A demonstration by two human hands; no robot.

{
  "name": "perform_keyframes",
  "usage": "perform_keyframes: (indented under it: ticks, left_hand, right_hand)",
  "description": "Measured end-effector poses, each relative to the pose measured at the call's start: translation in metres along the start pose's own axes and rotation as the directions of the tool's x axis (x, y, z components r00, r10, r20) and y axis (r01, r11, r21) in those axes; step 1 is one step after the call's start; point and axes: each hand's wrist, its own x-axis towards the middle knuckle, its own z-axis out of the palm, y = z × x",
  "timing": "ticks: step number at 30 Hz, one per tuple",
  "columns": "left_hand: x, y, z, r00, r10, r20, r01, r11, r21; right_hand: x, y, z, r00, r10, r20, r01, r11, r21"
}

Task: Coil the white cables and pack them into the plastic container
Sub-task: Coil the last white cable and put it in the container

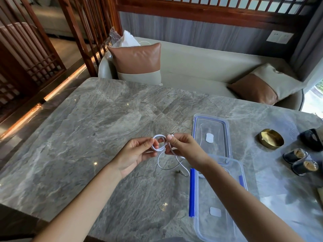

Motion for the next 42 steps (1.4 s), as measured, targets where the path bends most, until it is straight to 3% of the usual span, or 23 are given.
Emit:
perform_keyframes:
  ticks: [3, 6, 12, 15, 19, 22, 25, 29, 33, 37, 40, 42]
  left_hand:
    - [0.0, -0.003, 0.0, 1.0, 0.018, -0.022, -0.019, 0.999, -0.049]
    - [-0.001, -0.006, 0.003, 0.999, 0.01, -0.033, -0.011, 1.0, -0.024]
    - [0.0, 0.001, 0.004, 0.998, -0.034, -0.057, 0.049, 0.956, 0.29]
    - [0.0, 0.013, 0.001, 0.986, -0.167, 0.003, 0.151, 0.895, 0.42]
    - [0.001, 0.024, 0.0, 0.962, -0.274, 0.002, 0.231, 0.817, 0.529]
    - [0.002, 0.031, 0.002, 0.954, -0.298, 0.038, 0.223, 0.789, 0.572]
    - [0.003, 0.029, 0.005, 0.973, -0.231, 0.019, 0.187, 0.832, 0.523]
    - [0.001, 0.014, 0.011, 0.988, -0.114, -0.102, 0.142, 0.937, 0.32]
    - [-0.001, 0.002, 0.013, 0.978, -0.021, -0.21, 0.067, 0.975, 0.213]
    - [-0.001, -0.007, 0.019, 0.957, 0.117, -0.264, -0.045, 0.963, 0.266]
    - [-0.002, -0.011, 0.019, 0.954, 0.173, -0.245, -0.1, 0.954, 0.282]
    - [-0.004, -0.011, 0.015, 0.976, 0.13, -0.174, -0.068, 0.943, 0.326]
  right_hand:
    - [-0.002, 0.003, 0.0, 0.999, -0.006, 0.051, 0.006, 1.0, -0.008]
    - [-0.002, 0.008, 0.002, 1.0, -0.013, -0.008, 0.013, 1.0, -0.008]
    - [-0.004, 0.012, 0.008, 0.997, -0.028, -0.077, 0.03, 0.999, 0.03]
    - [-0.002, 0.011, 0.005, 0.998, -0.062, -0.019, 0.06, 0.994, -0.095]
    - [0.0, 0.0, -0.001, 0.99, -0.111, 0.091, 0.139, 0.902, -0.41]
    - [0.001, 0.0, 0.0, 0.995, -0.088, 0.048, 0.099, 0.939, -0.329]
    - [0.001, 0.002, 0.002, 0.997, -0.068, -0.033, 0.066, 0.996, -0.065]
    - [0.001, 0.002, 0.004, 0.992, -0.084, -0.097, 0.086, 0.996, 0.015]
    - [-0.001, 0.013, 0.001, 0.994, -0.033, -0.107, 0.037, 0.999, 0.031]
    - [-0.004, 0.023, 0.007, 0.991, 0.009, -0.133, 0.006, 0.994, 0.112]
    - [-0.003, 0.025, 0.01, 0.985, -0.02, -0.174, 0.031, 0.998, 0.058]
    - [-0.002, 0.022, 0.007, 0.983, -0.073, -0.166, 0.065, 0.997, -0.052]
